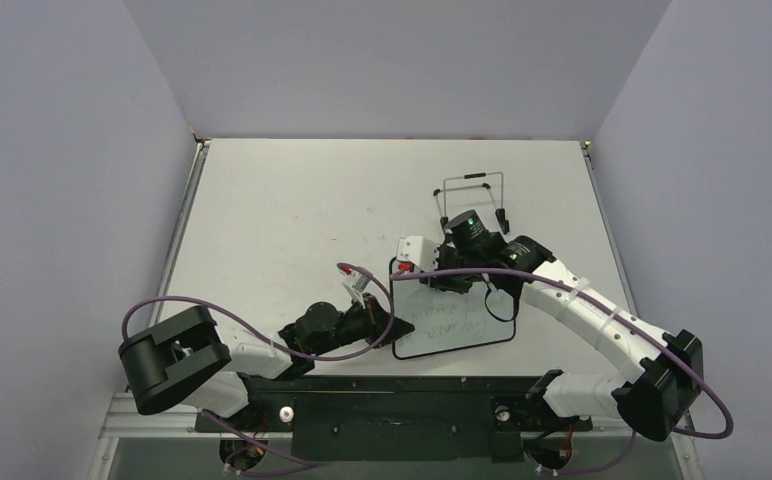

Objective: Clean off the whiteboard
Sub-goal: Erase the whiteboard at the center of the board.

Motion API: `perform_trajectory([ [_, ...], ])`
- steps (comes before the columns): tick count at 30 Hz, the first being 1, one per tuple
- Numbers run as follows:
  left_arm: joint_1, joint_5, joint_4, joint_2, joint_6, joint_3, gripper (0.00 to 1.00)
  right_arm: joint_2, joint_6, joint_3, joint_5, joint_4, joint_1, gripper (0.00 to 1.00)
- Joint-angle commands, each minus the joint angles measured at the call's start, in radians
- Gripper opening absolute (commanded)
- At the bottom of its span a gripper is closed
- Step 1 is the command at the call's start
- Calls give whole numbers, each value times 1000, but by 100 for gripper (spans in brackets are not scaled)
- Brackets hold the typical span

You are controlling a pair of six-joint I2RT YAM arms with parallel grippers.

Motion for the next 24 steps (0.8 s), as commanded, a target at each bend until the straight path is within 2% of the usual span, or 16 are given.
perform_trajectory([
  [1,9,54,165,2,-13,13,0,-29,-123,-12,24,-7,53,0],
  [11,11,54,129,9,-56,42,0,6,-179,-14,251,-32,267,0],
  [17,29,65,130,19,-104,49,0,16,-206,-27,442,-57,393,0],
  [24,41,82,147,37,-143,61,0,76,-188,-6,543,-5,482,0],
])
